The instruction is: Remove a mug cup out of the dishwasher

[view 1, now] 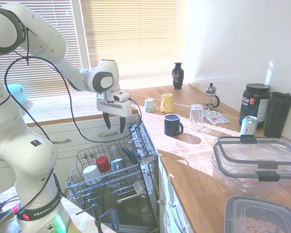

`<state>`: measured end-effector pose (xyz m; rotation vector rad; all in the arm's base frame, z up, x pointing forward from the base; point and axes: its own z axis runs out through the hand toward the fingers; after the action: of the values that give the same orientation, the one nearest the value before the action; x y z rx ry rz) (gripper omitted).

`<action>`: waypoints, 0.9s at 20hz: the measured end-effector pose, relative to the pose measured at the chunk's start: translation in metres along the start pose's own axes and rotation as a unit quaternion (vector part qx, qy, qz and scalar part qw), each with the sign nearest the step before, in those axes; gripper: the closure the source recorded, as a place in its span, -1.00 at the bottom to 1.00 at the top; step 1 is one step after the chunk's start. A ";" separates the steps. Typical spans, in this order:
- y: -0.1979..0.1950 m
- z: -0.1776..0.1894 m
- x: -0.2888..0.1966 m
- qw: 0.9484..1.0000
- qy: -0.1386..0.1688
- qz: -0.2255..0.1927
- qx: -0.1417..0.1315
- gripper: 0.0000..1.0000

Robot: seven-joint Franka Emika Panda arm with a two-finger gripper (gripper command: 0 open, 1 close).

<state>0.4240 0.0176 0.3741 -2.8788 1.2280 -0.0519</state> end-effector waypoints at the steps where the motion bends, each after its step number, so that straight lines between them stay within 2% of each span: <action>1: 0.000 0.000 0.000 1.000 0.000 0.000 0.000 -1.00; 3: 0.000 0.001 0.000 1.000 0.005 -0.005 0.001 -1.00; 6: -0.006 0.004 -0.009 0.999 0.016 -0.037 -0.014 -1.00; 10: -0.026 0.019 -0.033 0.995 0.021 -0.092 -0.036 -1.00; 14: -0.046 0.045 -0.052 0.988 0.015 -0.141 -0.057 -1.00; 18: -0.077 0.071 -0.067 0.977 0.010 -0.199 -0.081 -1.00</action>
<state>0.4354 0.1188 0.3037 -3.2257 0.6662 0.0162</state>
